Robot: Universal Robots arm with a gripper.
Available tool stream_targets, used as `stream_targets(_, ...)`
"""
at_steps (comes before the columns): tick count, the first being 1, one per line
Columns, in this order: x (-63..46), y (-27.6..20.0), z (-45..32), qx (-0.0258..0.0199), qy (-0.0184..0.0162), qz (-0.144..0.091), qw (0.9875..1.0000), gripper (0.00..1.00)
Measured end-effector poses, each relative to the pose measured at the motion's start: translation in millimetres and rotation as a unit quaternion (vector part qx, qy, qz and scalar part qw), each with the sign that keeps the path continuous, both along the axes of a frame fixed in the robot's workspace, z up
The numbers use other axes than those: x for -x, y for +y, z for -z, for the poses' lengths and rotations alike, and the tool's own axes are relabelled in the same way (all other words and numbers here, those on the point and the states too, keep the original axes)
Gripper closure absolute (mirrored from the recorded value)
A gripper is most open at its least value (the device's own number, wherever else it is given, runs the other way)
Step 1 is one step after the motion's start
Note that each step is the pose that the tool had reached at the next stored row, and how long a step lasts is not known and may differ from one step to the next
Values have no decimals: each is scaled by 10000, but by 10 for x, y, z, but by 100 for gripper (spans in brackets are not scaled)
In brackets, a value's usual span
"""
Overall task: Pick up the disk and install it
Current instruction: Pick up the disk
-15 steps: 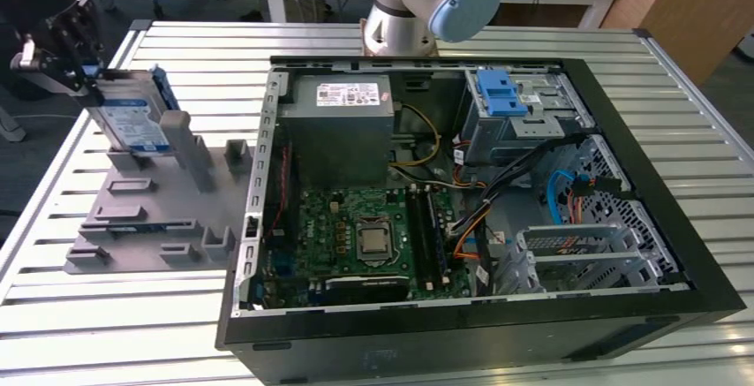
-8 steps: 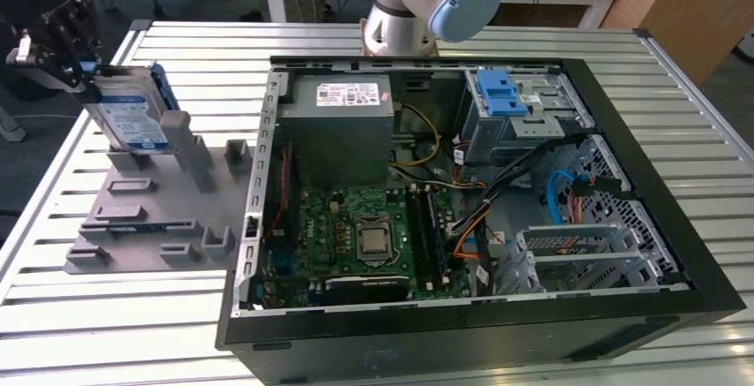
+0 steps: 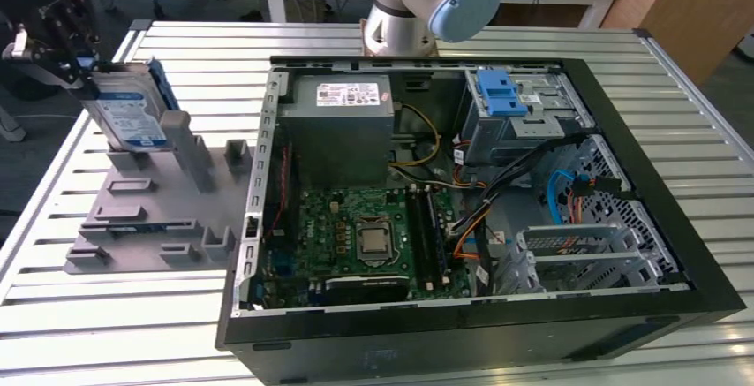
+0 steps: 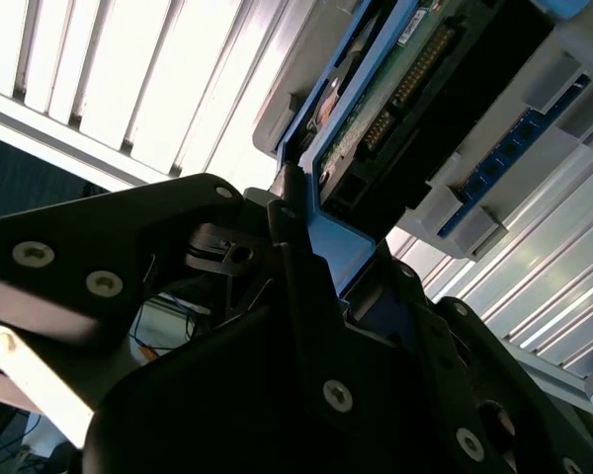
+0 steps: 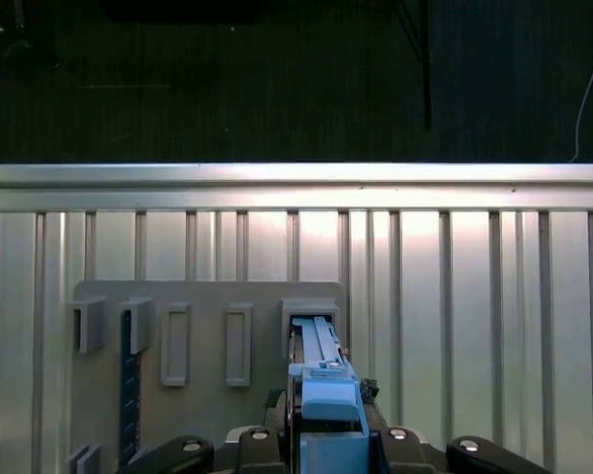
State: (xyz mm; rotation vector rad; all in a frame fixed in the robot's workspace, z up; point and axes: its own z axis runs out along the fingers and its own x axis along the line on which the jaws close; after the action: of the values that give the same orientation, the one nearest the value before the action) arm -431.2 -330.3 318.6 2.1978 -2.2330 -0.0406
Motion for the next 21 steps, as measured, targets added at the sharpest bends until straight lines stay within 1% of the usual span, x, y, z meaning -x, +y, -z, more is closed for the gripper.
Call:
stream_targets(14, 0, 0, -125, 0, -1, 0, 10000, 64)
stream_targets(21, 0, 0, -167, 0, -1, 0, 10000, 64)
